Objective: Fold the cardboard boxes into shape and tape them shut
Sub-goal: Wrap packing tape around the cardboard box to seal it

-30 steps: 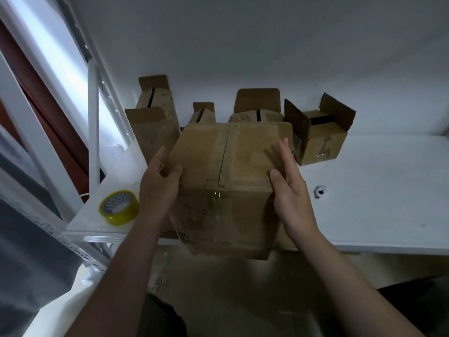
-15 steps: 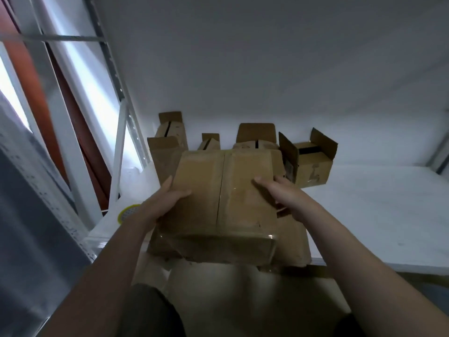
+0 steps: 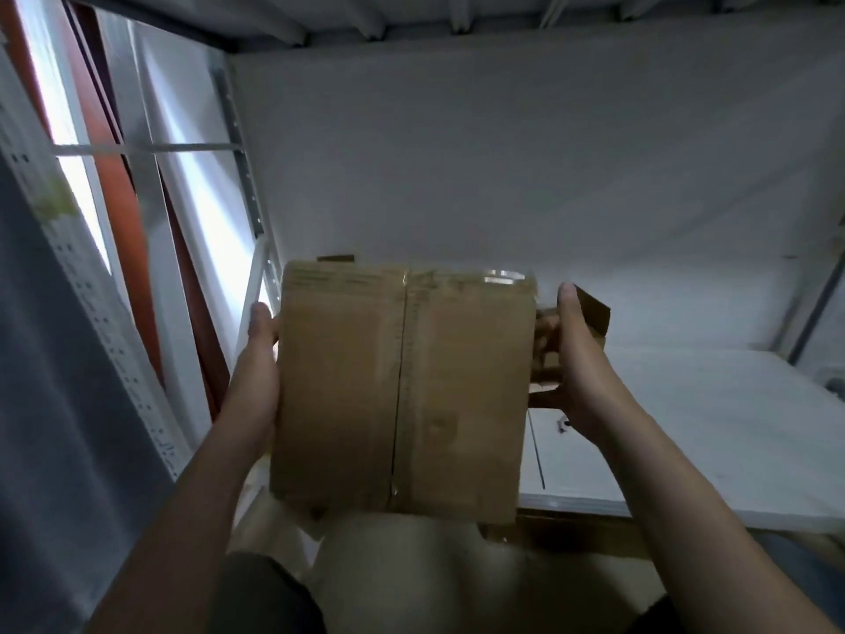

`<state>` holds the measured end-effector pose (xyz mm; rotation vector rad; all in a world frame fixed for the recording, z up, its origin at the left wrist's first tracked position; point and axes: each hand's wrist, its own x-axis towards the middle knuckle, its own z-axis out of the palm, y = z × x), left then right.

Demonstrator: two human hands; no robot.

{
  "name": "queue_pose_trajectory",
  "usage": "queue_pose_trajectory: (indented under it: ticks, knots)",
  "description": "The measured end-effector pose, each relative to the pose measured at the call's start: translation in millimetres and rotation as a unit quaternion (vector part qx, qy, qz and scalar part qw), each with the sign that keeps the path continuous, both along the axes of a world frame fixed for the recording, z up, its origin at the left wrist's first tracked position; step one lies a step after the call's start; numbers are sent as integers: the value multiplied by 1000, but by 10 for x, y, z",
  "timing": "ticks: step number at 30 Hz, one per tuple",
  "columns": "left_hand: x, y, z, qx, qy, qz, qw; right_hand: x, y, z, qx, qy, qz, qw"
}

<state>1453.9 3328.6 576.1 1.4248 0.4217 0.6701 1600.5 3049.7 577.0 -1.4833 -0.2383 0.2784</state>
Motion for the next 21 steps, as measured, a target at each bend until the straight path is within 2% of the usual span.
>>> queue_pose_trajectory:
  ticks: [3,6,11,16,18,21]
  knots:
    - [-172,110,126,-36,25,-56,997,-55,-103,68,-56,50,64,995]
    - [-250,113,217,-11,47,-90,995,-133,-80,163,-109,-4,92,990]
    - [-406,5,407,23,37,-125,991,-196,-235,307,-59,-41,105,992]
    - [-355,-312,643,137,21,-124,982,-333,-564,476,-57,-89,51,993]
    - [-225,-554,683,165,20,-130,977,-381,-730,513,-105,-125,8,987]
    - [79,-948,577,160,2,-126,979,-377,-1082,517,-178,-180,-63,965]
